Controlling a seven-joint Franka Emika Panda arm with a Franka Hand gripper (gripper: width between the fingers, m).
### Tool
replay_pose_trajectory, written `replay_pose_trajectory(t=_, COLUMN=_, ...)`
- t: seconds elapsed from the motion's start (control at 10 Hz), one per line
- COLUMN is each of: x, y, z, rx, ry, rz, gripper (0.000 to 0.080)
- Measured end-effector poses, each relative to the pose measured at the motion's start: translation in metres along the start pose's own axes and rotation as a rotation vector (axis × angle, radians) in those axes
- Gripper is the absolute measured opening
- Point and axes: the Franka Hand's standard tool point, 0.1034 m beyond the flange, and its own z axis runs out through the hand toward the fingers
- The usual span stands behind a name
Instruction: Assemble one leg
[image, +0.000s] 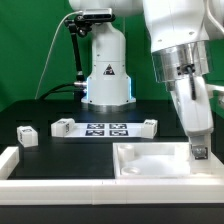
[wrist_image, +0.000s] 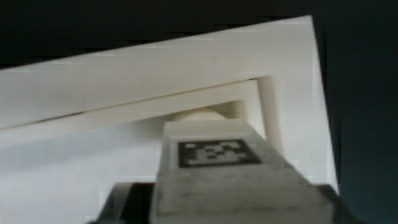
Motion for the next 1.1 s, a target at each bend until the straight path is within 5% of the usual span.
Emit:
replay_pose_trajectory(t=0.2, x=-0.0018, y=0.0015, z=0.0011, rx=0.003, ry=-0.008, rz=0.288, gripper=0.0291)
replay_pose_trajectory(t=0.6, x=-0.0037, y=0.0043, z=0.003, rx=0.004, ry=-0.039, rz=0.356, gripper=0.029)
replay_pose_trajectory(t=0.7, x=-0.0038, y=0.0044, z=0.0031, rx=0.005, ry=-0.038, rz=0.327, gripper=0.0371)
replay_pose_trajectory(t=0.8, x=-0.0036, y=0.0045, z=0.003, rx=-0.002, ry=-0.038, rz=0.284, gripper=0.0551)
replay_pose_trajectory(t=1.1, x=-0.0054, y=0.0053, z=0.001, rx=-0.051, ry=-0.014, rz=-0.065, gripper=0.0644)
